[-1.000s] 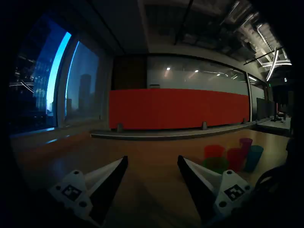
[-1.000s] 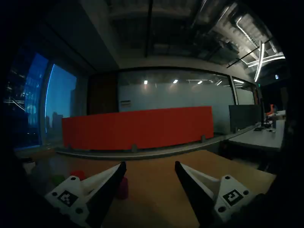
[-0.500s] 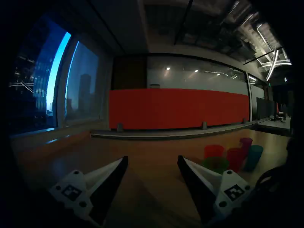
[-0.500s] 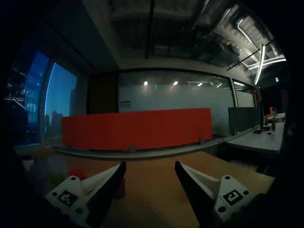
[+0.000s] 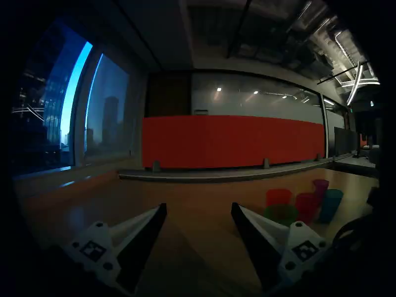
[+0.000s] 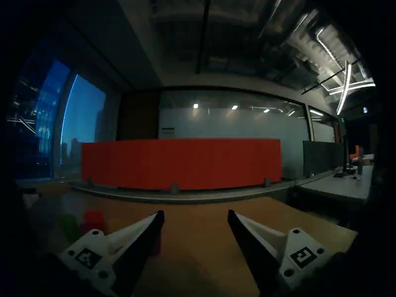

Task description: Pour water

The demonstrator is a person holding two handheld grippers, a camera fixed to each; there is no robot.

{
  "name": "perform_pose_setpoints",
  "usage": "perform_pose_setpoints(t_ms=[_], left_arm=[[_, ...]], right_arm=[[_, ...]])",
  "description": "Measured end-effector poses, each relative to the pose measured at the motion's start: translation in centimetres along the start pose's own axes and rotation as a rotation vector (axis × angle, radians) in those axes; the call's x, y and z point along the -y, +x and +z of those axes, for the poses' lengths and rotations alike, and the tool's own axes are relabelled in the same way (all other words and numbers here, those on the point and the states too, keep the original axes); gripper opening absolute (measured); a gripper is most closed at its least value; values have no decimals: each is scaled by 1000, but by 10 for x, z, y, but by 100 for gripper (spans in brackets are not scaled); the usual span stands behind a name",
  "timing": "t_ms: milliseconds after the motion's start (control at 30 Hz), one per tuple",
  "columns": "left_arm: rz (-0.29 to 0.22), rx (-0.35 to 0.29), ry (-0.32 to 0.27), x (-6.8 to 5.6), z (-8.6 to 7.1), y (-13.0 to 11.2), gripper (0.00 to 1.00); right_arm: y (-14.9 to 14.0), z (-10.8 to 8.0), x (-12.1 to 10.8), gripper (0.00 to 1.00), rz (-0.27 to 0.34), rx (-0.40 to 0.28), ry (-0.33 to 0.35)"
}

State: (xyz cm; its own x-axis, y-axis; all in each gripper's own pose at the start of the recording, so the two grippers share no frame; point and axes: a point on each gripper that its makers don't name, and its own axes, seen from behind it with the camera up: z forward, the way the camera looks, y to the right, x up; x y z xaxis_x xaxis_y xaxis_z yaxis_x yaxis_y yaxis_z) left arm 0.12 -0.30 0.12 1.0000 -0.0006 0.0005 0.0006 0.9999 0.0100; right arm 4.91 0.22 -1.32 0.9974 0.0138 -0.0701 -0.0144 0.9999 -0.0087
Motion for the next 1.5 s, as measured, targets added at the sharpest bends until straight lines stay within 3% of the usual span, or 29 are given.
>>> perform_pose_setpoints(t_ms=[300, 967, 1500], left_arm=[[0, 0, 0, 1, 0, 0, 97], [0, 0, 0, 0, 0, 0, 97], [0, 0, 0, -1, 1, 0, 97]], right_arm=[[-14, 12, 13, 99, -8, -3, 41], [-47, 12, 2, 99, -8, 56, 17], [-49, 9, 1, 99, -16, 68, 11]])
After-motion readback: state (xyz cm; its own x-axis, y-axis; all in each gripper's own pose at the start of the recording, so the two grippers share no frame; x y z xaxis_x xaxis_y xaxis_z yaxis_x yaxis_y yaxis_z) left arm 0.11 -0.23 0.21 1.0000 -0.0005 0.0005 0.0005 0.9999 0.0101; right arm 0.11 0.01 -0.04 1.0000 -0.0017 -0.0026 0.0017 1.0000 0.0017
